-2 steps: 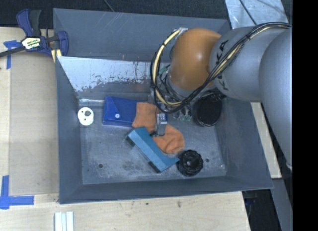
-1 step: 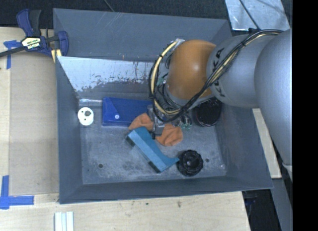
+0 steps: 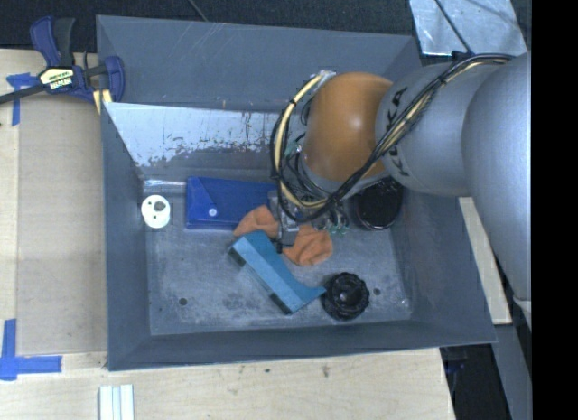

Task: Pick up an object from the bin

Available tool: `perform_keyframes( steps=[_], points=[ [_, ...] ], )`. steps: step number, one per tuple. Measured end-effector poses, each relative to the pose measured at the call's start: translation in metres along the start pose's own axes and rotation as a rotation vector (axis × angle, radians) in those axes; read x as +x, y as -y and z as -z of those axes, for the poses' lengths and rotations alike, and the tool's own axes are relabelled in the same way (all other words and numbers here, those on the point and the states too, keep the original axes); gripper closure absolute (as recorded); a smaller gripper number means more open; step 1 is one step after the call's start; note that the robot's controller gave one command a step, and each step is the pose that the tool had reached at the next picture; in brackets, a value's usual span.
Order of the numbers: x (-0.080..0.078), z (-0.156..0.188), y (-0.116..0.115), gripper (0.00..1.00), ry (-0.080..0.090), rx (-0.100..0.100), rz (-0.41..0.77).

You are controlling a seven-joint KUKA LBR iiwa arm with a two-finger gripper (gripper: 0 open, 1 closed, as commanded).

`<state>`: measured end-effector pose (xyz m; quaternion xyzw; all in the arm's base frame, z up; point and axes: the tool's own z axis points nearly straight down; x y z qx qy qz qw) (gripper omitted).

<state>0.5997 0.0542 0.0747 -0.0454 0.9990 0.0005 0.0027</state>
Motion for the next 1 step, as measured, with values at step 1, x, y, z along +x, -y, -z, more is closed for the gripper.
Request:
perform_keyframes(
  steps=[1],
  points=[
    [0.0319, 0.1523, -0.0096, 1.00, 0.000, 0.001, -0.036]
  ],
)
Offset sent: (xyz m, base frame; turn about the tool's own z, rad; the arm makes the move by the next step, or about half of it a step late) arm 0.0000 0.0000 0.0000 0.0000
